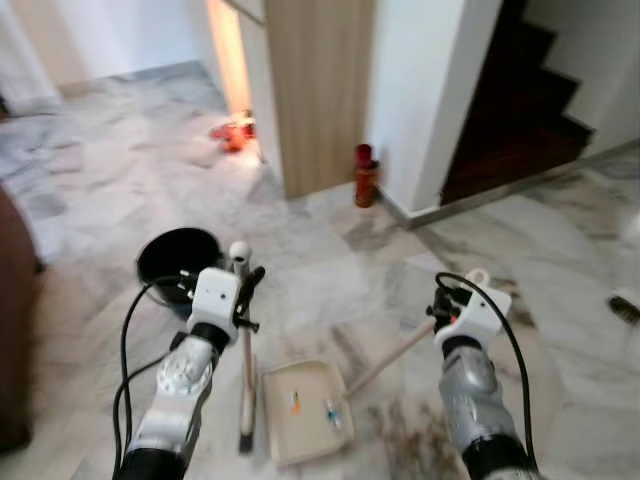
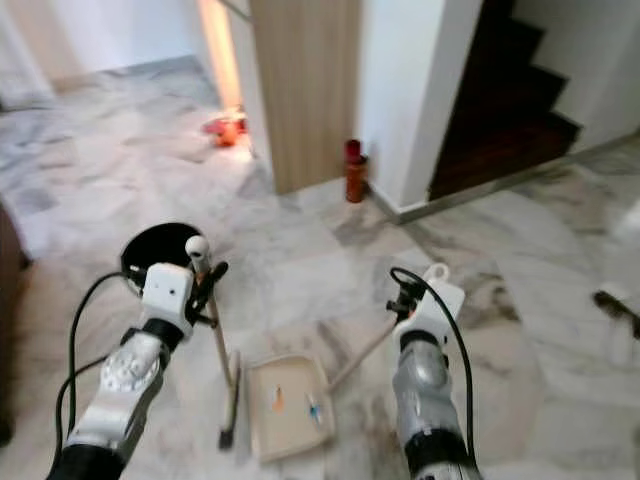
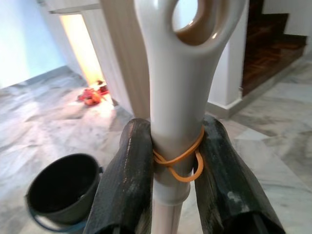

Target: Sweep floor

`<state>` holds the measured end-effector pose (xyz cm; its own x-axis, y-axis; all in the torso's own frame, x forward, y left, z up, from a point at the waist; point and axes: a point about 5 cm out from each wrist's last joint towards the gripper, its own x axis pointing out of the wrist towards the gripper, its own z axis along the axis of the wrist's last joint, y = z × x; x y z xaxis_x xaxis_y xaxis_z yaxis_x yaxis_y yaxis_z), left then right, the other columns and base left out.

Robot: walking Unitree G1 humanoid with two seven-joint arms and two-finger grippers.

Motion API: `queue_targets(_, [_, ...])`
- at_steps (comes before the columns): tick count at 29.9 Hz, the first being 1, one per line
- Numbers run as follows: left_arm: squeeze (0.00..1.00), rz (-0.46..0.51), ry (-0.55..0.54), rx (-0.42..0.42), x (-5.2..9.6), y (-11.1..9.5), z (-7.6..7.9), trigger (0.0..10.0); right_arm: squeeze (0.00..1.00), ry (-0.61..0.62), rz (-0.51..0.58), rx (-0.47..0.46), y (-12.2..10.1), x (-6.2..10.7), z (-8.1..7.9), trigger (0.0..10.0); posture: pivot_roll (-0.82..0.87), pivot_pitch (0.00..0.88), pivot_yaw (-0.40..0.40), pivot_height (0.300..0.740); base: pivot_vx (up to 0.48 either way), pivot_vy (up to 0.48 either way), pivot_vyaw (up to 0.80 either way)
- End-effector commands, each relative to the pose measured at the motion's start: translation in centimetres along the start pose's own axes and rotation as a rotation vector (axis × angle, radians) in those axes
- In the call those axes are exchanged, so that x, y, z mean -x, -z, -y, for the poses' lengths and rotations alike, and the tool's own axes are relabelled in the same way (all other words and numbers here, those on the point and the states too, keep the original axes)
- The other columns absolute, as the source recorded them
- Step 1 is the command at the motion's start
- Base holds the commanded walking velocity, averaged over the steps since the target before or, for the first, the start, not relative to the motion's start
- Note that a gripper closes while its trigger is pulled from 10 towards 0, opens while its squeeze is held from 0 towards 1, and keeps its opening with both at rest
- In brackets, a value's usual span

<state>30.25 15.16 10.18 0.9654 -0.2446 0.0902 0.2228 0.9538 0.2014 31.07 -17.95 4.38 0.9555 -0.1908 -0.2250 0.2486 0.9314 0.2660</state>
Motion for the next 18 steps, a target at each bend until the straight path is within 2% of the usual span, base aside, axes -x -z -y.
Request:
queue_targets(1, [0.0, 0.03, 0.0, -0.02, -0.25, -0.69, -0.17, 10.0, 0.0, -0.018, 0.053, -0.012, -1.19, -0.35, -0.67, 10.0, 0.06, 0.0, 0.017, 0.74, 0.0, 0.0, 0.8])
queue_targets(10, [0.0, 0.021, 0.006, -0.015, -0.19, -0.53, -0.04, 10.0, 0.0, -0.023, 0.053, -0.015, -1.17, -0.31, -0.7, 10.0, 0.07, 0.0, 0.015, 0.74, 0.0, 0.0, 0.76])
queue_targets(18, [0.0, 0.012, -0.002, -0.002, -0.07, -0.34, -0.03, 10.0, 0.0, -0.03, 0.052, -0.023, -1.3, -0.41, -0.91, 10.0, 0.06, 0.0, 0.017, 0.74, 0.0, 0.0, 0.0])
